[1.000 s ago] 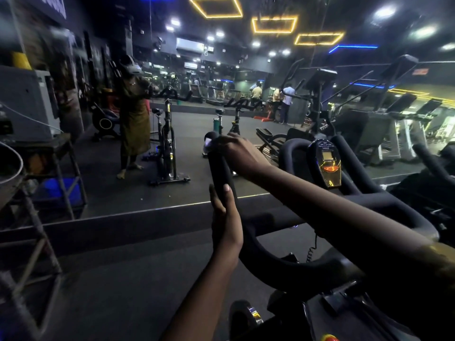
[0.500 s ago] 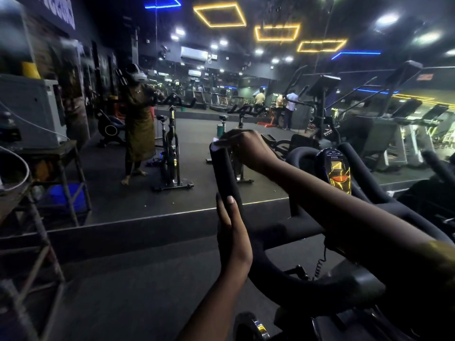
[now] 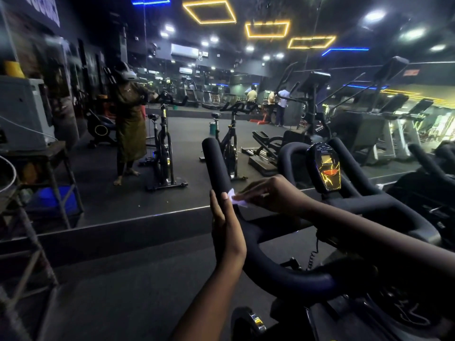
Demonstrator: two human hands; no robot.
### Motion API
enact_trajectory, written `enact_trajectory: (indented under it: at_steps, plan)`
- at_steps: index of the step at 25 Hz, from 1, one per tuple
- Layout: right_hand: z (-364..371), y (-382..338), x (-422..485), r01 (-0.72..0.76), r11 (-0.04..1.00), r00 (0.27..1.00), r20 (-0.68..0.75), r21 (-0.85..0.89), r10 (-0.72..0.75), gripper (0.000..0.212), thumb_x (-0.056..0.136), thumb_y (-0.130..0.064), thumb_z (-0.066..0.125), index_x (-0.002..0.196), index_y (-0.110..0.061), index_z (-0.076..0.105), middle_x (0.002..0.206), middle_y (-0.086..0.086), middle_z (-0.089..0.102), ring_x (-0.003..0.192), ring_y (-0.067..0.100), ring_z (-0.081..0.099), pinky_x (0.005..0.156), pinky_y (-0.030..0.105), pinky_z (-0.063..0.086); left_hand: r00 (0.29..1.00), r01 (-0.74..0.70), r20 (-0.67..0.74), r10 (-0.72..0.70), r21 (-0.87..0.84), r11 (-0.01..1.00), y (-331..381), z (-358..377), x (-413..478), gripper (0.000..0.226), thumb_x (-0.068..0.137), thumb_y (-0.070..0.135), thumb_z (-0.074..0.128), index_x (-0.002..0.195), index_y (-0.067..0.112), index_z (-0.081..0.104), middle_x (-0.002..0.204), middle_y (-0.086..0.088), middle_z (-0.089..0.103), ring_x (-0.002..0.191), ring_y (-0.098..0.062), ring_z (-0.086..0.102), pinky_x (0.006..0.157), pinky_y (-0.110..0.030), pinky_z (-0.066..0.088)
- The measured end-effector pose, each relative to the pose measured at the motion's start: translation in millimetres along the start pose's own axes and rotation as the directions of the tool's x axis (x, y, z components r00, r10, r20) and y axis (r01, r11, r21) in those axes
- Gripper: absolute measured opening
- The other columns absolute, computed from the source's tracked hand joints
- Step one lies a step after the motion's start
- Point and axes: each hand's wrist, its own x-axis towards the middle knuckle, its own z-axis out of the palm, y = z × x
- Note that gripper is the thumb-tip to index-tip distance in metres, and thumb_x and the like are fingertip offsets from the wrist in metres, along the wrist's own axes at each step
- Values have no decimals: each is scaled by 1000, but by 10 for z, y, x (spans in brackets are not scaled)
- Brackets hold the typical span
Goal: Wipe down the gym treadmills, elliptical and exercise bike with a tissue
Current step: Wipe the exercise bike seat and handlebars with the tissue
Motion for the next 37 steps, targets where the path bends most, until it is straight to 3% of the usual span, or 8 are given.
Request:
enact_trajectory:
  at_steps: [3,7,10,18,21,26,32,37]
  plan:
    - [-65,50,-26,0,1000,1000,17,-5,0,26,79,-2,69,104,-11,72,99,4,72,91,3,64,73,17,51,1000,-3,-3,3,-10,1000,-16,-4,-4,52,100,44,26,150,31,21,152,6,33,137,-12,33,93,-15,23]
    - [12,173,496,-209,978,951,-230,21,208,30,79,-7,72,108,-16,71,76,-3,67,65,-7,52,55,12,37,1000,-9,2,9,-38,999,-2,4,-17,51,101,43,26,150,30,22,153,7,30,128,-2,33,93,-14,22]
    - [93,139,519,-174,984,962,-219,-29,163,30,78,-5,70,105,-18,72,92,2,72,77,4,61,63,16,44,1000,-9,-1,9,-35,999,5,-2,-18,51,101,42,26,150,30,22,154,6,29,135,-7,32,93,-13,22]
    - [-70,-316,-250,142,978,983,137,-150,-122,33,86,-27,55,104,-6,72,102,8,71,105,8,55,85,-6,32,1000,-3,19,1,58,998,-27,1,25,54,100,47,25,151,33,16,153,-2,32,135,-21,39,101,-25,29]
    - [-301,-291,-327,75,966,994,95,-247,-53,25,79,-5,63,101,-11,74,101,5,72,100,7,60,84,-4,34,999,0,36,-4,115,993,0,-8,-12,55,100,48,26,151,33,12,155,-2,30,136,-25,37,104,-31,29]
    - [-430,-88,-627,-442,741,891,-155,-505,426,37,86,-3,55,113,-24,69,106,8,68,97,25,65,74,25,42,998,-11,64,-2,204,979,40,-27,-50,59,100,47,29,152,32,8,153,-8,32,132,-30,41,103,-36,32]
    - [-95,-526,-726,-405,769,914,-200,-495,352,26,84,-14,43,96,-12,65,86,12,65,84,32,65,68,41,50,986,-41,166,-6,277,960,49,-119,-42,65,100,41,37,153,27,2,154,-14,29,136,-32,36,103,-33,31]
    - [100,-666,-747,-441,770,897,-214,-462,386,23,94,-13,46,111,-15,60,93,8,67,92,28,65,73,39,50,967,-144,246,64,324,935,124,-265,-146,68,99,37,44,153,27,4,155,-15,22,138,-28,30,102,-28,28]
